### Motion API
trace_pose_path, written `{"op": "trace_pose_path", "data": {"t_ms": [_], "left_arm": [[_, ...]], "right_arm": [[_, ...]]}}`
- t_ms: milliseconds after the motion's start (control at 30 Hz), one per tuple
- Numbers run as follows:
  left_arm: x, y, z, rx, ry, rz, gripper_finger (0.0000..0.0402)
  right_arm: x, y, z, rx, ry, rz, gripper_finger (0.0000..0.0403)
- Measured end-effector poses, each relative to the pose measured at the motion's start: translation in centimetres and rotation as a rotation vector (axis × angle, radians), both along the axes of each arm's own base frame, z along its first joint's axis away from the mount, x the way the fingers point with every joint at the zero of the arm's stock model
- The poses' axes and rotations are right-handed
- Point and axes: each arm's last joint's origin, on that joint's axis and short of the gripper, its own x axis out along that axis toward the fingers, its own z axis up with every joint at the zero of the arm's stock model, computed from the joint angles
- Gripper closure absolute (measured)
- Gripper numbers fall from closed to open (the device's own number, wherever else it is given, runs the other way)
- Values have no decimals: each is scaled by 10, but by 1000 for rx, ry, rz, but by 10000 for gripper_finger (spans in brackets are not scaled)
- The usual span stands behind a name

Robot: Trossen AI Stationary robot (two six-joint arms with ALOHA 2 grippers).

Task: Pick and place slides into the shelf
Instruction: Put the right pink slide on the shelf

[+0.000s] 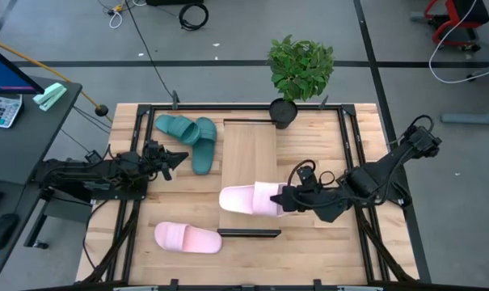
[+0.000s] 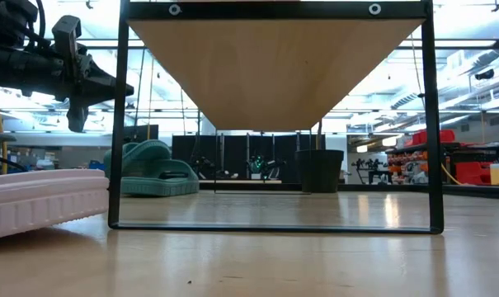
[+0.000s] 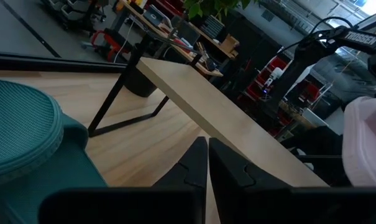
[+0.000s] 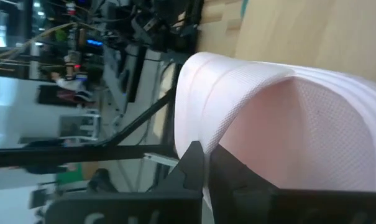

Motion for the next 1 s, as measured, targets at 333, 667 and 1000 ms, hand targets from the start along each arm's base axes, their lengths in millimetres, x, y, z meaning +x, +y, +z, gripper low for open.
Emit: {"op": "trace_pose_path", "data": {"t_ms": [333, 667, 1000], "left_arm": [[0, 0, 0, 1, -1, 0, 381], [0, 0, 0, 5, 1, 0, 384], [0, 0, 0, 0, -3, 0, 374]], "right_arm": [[-16, -10, -38, 37, -104, 22, 396], [-46, -27, -74, 56, -247, 69, 396], [-60, -35, -115, 76, -338, 114, 396]]}}
